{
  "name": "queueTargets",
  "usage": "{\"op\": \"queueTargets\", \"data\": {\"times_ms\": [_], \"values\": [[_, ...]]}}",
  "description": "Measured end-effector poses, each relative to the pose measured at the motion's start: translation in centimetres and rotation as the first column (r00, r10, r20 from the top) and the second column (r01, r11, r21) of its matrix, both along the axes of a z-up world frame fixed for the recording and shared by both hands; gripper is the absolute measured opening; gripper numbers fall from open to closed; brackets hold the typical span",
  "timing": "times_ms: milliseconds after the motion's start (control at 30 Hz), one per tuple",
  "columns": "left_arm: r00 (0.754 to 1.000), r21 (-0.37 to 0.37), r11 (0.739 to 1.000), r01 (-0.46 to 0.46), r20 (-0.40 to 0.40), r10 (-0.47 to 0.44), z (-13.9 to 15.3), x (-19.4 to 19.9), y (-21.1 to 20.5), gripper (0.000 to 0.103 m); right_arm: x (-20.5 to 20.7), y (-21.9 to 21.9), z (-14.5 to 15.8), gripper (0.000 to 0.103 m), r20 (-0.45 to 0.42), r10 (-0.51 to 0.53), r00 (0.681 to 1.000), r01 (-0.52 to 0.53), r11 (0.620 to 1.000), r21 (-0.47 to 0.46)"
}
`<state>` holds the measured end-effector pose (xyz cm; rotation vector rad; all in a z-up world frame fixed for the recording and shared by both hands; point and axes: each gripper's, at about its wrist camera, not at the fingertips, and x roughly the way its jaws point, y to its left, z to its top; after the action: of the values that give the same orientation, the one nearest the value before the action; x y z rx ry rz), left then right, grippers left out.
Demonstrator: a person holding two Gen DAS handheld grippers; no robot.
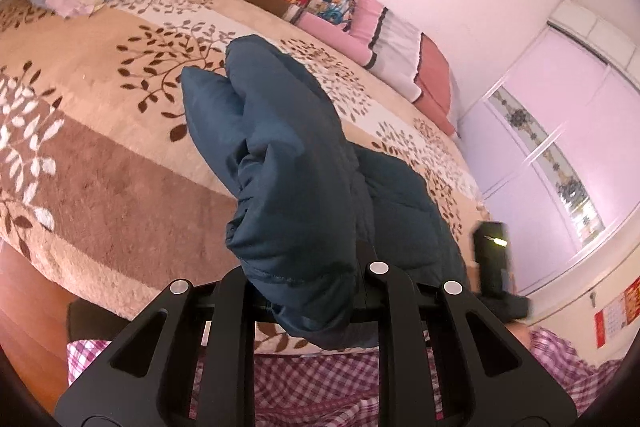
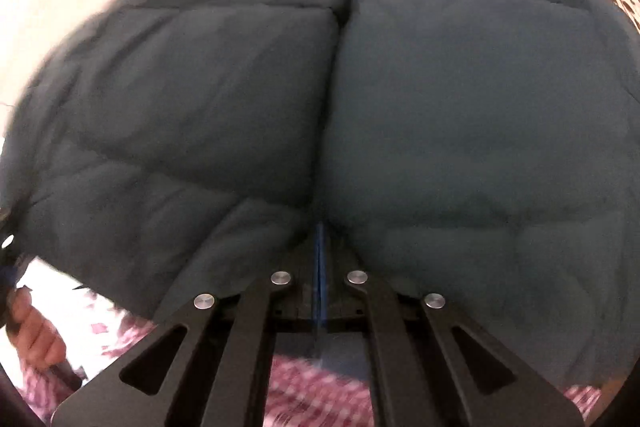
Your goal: Fold large clothes
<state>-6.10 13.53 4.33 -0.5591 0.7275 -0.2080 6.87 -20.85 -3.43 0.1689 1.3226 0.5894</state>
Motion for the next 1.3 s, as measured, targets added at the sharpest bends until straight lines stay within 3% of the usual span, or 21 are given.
{"op": "queueTargets", "data": {"times_ms": [100, 200, 333, 433, 533, 633, 733, 833, 900, 1000, 1100, 1200, 1300], "values": [[1.000, 0.019, 1.000, 0.009, 0.014, -0.009, 0.7, -0.1, -0.8, 0.018, -3.0, -0.4, 0.5, 0.000, -0.015, 0.075, 0.997, -0.074, 0.997, 0.032], [0.999, 0.040, 0.999, 0.034, 0.017, -0.035, 1.3, 0.0, -1.9, 0.018, -3.8, 0.6, -2.2, 0.001, -0.052, 0.102, 0.993, -0.104, 0.994, -0.034], [0.997, 0.115, 0.991, 0.075, 0.024, -0.078, 1.7, -0.5, -4.1, 0.018, -3.1, 1.7, -4.5, 0.000, -0.074, 0.099, 0.992, -0.103, 0.993, -0.050], [0.994, 0.144, 0.986, 0.087, 0.050, -0.095, 2.9, -0.6, -5.1, 0.018, -2.8, 1.0, -4.0, 0.000, -0.084, 0.084, 0.993, -0.085, 0.996, -0.014], [0.991, 0.159, 0.982, 0.104, 0.063, -0.115, 4.1, -0.4, -6.0, 0.018, -3.8, -1.5, -1.8, 0.000, -0.038, 0.058, 0.998, -0.056, 0.997, 0.055], [0.987, 0.190, 0.973, 0.129, 0.074, -0.145, 4.9, -0.5, -7.5, 0.018, -4.9, -6.6, 1.6, 0.000, 0.059, -0.050, 0.997, 0.042, 0.992, 0.120], [0.981, 0.220, 0.963, 0.152, 0.087, -0.175, 5.8, -0.4, -9.2, 0.018, -5.1, -14.1, 3.0, 0.000, 0.100, -0.259, 0.961, 0.241, 0.957, 0.162], [0.973, 0.252, 0.951, 0.181, 0.097, -0.210, 6.6, -0.3, -11.1, 0.018, -4.3, -20.7, 1.8, 0.002, 0.060, -0.453, 0.890, 0.434, 0.879, 0.197], [0.967, 0.272, 0.941, 0.200, 0.100, -0.234, 7.2, -0.1, -12.5, 0.018, -3.2, -22.6, 0.0, 0.002, 0.006, -0.492, 0.870, 0.478, 0.848, 0.227], [0.948, 0.317, 0.913, 0.255, 0.102, -0.300, 7.9, 0.4, -15.8, 0.018, -3.0, -20.0, -2.8, 0.002, -0.084, -0.440, 0.894, 0.444, 0.849, 0.287], [0.925, 0.348, 0.883, 0.315, 0.095, -0.367, 8.1, 1.1, -19.1, 0.018, -1.9, -18.3, -3.8, 0.002, -0.067, -0.378, 0.923, 0.381, 0.878, 0.289], [0.890, 0.378, 0.837, 0.395, 0.070, -0.451, 7.6, 1.9, -23.5, 0.018, -1.6, -18.8, -3.8, 0.002, -0.074, -0.360, 0.930, 0.365, 0.881, 0.301], [0.840, 0.411, 0.773, 0.483, 0.033, -0.542, 5.9, 2.8, -28.2, 0.020, -1.4, -19.6, -4.3, 0.000, -0.106, -0.350, 0.931, 0.365, 0.871, 0.330]]}}
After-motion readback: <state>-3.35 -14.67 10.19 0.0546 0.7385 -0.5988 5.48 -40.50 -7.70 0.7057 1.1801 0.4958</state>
